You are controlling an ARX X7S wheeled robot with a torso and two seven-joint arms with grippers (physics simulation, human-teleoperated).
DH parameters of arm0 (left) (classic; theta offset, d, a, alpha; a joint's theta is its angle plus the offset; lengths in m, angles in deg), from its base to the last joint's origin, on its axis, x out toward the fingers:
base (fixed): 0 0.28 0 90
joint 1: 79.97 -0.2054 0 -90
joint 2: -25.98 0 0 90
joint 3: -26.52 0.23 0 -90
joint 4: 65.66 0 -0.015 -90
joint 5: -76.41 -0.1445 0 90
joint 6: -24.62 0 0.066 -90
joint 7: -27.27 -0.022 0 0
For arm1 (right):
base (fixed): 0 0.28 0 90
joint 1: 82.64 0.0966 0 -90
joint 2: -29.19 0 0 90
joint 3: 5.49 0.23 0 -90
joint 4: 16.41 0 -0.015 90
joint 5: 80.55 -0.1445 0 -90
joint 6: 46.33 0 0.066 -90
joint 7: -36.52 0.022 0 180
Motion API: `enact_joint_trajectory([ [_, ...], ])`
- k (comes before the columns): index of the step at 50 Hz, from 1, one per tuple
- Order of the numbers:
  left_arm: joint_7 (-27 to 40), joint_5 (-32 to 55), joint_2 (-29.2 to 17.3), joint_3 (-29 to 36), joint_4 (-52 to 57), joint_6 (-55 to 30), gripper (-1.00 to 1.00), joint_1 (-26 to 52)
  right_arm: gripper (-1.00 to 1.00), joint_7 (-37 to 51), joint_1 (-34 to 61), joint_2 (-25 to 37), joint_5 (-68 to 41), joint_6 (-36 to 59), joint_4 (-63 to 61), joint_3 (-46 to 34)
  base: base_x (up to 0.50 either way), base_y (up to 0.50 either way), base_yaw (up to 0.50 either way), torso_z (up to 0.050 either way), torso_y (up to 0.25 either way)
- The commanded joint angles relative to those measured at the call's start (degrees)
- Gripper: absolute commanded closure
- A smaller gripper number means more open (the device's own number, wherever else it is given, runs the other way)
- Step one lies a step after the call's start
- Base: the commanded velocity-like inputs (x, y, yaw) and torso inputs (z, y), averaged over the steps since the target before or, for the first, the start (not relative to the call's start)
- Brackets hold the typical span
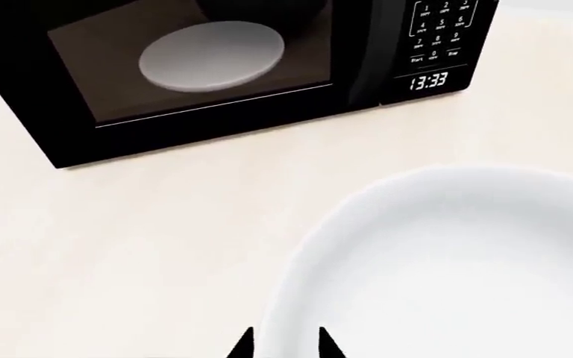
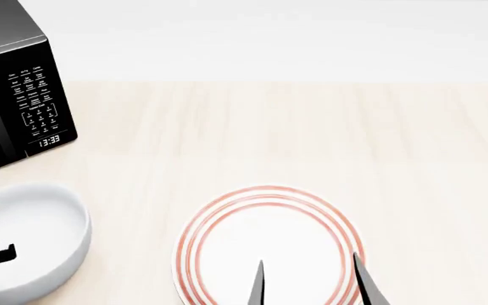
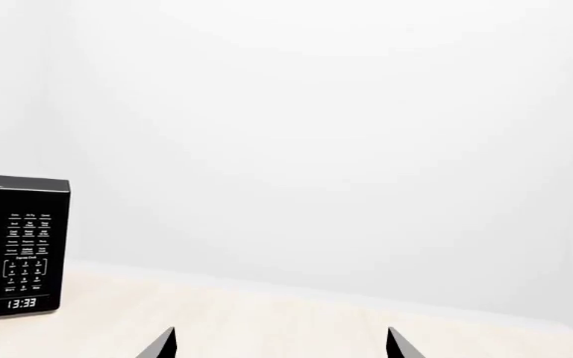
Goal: Pick up the white bowl and put it on the plate.
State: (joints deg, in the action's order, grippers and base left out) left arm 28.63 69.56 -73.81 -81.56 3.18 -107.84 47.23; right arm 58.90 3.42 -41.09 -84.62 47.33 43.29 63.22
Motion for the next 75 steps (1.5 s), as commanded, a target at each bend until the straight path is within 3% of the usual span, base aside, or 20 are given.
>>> enact_joint_trajectory([
  [1,-1.3,0.4,1.0,-1.6,-1.0,0.9,1.0,-0.3,-1.0,-1.5,0.4,-1.0,0.7,-0.3,0.6,1.2,0.0,0.0,0.0,0.0,0.0],
  [24,-0.6,1.9,1.1,-2.2,0.9,1.1,1.0,-0.9,-1.0,-1.1,0.4,-0.6,0.6,-0.6,0.7,0.8,0.0,0.0,0.0,0.0,0.0],
  [60,-3.2,7.5,6.4,1.3,28.6,-18.8,1.0,2.5,-1.0,-0.5,0.5,-0.1,0.2,-0.7,0.6,0.3,0.0,0.0,0.0,0.0,0.0],
  [75,-0.5,9.0,8.3,5.9,23.1,-17.9,1.0,8.2,-1.0,-0.2,0.6,0.2,0.1,-0.7,0.5,0.2,0.0,0.0,0.0,0.0,0.0],
])
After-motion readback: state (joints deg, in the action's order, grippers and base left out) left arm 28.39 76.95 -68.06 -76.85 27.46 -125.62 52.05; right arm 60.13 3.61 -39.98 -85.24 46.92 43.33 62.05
